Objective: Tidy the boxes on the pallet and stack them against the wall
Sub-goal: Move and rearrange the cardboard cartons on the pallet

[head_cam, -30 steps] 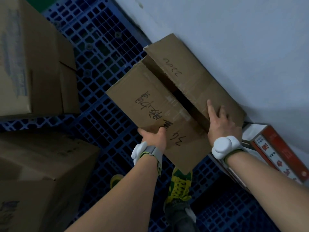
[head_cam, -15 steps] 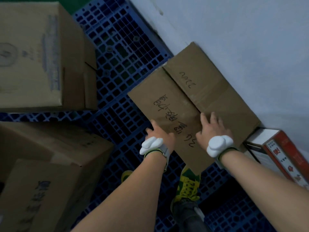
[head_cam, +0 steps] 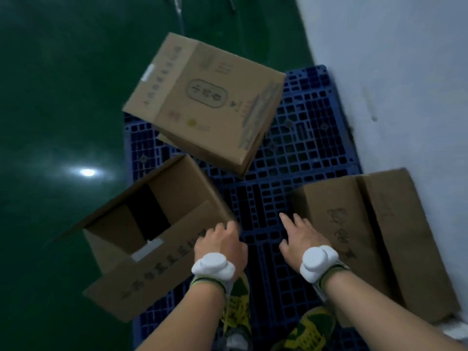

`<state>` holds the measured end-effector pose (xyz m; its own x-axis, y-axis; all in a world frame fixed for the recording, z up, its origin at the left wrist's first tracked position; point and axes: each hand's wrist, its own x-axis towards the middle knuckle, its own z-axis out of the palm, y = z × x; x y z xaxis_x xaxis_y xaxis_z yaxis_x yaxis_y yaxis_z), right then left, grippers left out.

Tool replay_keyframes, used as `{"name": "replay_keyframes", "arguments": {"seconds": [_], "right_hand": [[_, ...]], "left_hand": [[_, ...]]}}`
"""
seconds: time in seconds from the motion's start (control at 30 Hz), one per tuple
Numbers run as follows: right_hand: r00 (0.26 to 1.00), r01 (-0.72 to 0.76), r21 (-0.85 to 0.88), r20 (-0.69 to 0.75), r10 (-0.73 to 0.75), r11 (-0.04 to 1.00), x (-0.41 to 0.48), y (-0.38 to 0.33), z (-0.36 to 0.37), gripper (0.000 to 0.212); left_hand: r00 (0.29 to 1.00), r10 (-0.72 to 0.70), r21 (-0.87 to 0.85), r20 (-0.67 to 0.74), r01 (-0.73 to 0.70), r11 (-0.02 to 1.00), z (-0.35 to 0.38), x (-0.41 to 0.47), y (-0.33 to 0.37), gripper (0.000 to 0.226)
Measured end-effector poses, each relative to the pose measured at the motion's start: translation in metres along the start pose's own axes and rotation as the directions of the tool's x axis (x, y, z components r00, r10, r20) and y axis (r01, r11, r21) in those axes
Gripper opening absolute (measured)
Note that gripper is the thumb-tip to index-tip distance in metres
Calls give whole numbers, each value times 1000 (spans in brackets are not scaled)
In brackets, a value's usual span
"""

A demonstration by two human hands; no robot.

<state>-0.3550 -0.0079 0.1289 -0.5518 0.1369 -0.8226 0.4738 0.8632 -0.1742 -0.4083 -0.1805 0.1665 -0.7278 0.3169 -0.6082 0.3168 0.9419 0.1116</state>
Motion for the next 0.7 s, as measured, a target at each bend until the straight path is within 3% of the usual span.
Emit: {"name": "replay_keyframes", "arguments": {"seconds": [0.1, 0.17, 0.27, 0.37, 0.43, 0.53, 0.7], "right_hand": [[997, 67, -73, -39, -70, 995, -3, -56, -7, 73], [989, 116, -91, -78, -124, 989, -7, -91, -8, 83], [974, 156, -81, -155, -167, 984, -10, -131, -4, 100], [958, 192, -243, -166, -236, 951, -4, -164, 6, 97], [976, 203, -333, -10, -219, 921, 13, -190, 19, 80], [988, 114, -262, 135, -81, 958, 46, -201, 33, 60], [992, 102, -349, -32, -121, 932, 62, -213, 32, 49]], "left_hand": [[988, -119, 9, -95, 121, 993, -13, -26, -60, 29], [963, -138, -4, -233, 140, 990, -15, -43, -96, 36], [854, -104, -73, -510, 78, 994, -13, -60, -134, 67], [773, -98, -75, -627, 65, 995, -19, -60, -164, 82], [809, -178, -100, -560, 147, 984, -21, -52, -192, 87], [892, -249, -84, -378, 235, 968, -20, -41, -213, 85], [968, -250, -108, -35, 245, 963, 4, -25, -228, 64]]}}
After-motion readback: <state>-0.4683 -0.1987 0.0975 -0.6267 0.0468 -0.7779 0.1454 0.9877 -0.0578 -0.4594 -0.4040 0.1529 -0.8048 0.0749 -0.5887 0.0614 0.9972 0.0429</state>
